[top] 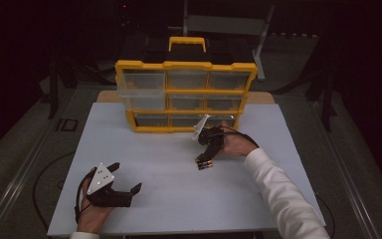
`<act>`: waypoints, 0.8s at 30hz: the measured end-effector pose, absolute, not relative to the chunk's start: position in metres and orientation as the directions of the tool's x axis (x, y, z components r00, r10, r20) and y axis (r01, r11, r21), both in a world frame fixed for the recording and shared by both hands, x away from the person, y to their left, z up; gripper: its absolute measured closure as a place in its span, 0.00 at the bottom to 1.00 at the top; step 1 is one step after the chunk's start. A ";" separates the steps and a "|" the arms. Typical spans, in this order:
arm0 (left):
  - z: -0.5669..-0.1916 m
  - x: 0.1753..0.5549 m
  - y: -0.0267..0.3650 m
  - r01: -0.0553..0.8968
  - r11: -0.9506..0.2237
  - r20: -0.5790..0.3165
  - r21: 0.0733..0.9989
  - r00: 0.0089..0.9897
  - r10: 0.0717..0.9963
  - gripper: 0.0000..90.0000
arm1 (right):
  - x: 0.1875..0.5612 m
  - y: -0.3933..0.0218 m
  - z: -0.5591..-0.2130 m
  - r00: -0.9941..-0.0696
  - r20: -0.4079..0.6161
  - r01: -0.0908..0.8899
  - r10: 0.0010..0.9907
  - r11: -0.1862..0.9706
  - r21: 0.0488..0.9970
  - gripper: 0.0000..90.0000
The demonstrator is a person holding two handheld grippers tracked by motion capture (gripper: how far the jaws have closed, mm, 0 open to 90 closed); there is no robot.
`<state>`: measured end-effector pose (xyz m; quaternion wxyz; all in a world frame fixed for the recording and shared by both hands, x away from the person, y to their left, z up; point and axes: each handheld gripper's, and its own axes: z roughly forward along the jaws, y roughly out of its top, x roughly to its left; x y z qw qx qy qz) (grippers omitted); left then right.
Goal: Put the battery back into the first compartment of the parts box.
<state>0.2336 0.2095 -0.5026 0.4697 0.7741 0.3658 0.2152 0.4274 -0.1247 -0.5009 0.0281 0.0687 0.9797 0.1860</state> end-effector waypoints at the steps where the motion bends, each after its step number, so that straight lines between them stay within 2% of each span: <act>1: -0.503 0.234 0.209 0.365 -0.292 -0.010 0.884 0.639 0.769 0.00 | 0.426 -0.124 -0.501 -0.988 -0.020 0.137 0.154 0.922 0.362 0.45; 17: -0.503 0.234 0.210 0.367 -0.295 -0.009 0.882 0.640 0.769 0.00 | 0.425 -0.119 -0.503 -0.995 0.016 0.096 0.096 0.944 0.316 0.73; 24: -0.503 0.234 0.211 0.367 -0.292 -0.009 0.883 0.637 0.771 0.00 | 0.428 -0.118 -0.513 -0.998 -0.006 0.063 0.068 0.957 0.284 0.85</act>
